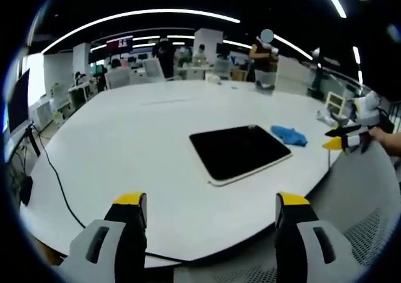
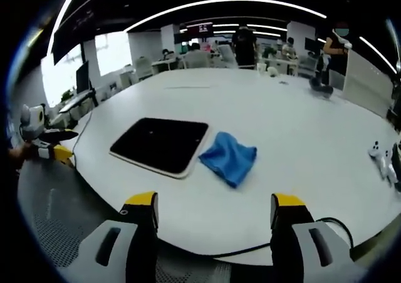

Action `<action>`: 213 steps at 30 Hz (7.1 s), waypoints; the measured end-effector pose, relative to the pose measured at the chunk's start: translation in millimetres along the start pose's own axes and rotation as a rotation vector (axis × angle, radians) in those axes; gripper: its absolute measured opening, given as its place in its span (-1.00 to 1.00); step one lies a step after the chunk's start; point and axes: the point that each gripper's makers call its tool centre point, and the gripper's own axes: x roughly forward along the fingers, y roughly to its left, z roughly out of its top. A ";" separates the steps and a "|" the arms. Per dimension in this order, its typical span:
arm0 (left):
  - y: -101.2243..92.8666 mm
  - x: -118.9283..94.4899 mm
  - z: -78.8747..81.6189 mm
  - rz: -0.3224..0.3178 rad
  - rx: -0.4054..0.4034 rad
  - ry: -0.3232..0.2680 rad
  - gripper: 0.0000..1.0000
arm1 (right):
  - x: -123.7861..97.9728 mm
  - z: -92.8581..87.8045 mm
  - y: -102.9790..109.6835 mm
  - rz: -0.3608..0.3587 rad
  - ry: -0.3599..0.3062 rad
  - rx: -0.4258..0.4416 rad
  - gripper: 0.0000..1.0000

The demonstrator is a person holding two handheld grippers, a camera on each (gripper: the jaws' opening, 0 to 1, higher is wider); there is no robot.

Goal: Wipe the mirror surface with the cleaning cloth until all visible marks leave the cleaned area.

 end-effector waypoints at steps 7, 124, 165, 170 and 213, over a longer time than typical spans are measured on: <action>2.1 -0.1 2.4 0.014 0.007 -0.014 0.75 | 2.1 24.2 -6.2 0.030 -0.019 0.028 0.30; 2.7 0.5 -2.6 0.001 -0.037 -0.003 0.62 | 168.8 84.5 30.9 0.145 0.298 -0.109 -0.94; 2.7 -0.1 -2.2 0.007 -0.036 -0.005 0.61 | 176.4 89.0 66.6 0.185 0.317 -0.070 -0.94; 2.2 -0.4 -3.7 0.005 -0.036 0.004 0.60 | 178.6 89.9 75.2 0.195 0.316 -0.068 -0.94; 2.6 1.2 -2.4 0.004 -0.034 -0.005 0.59 | 187.4 96.0 112.2 0.229 0.323 -0.044 -0.94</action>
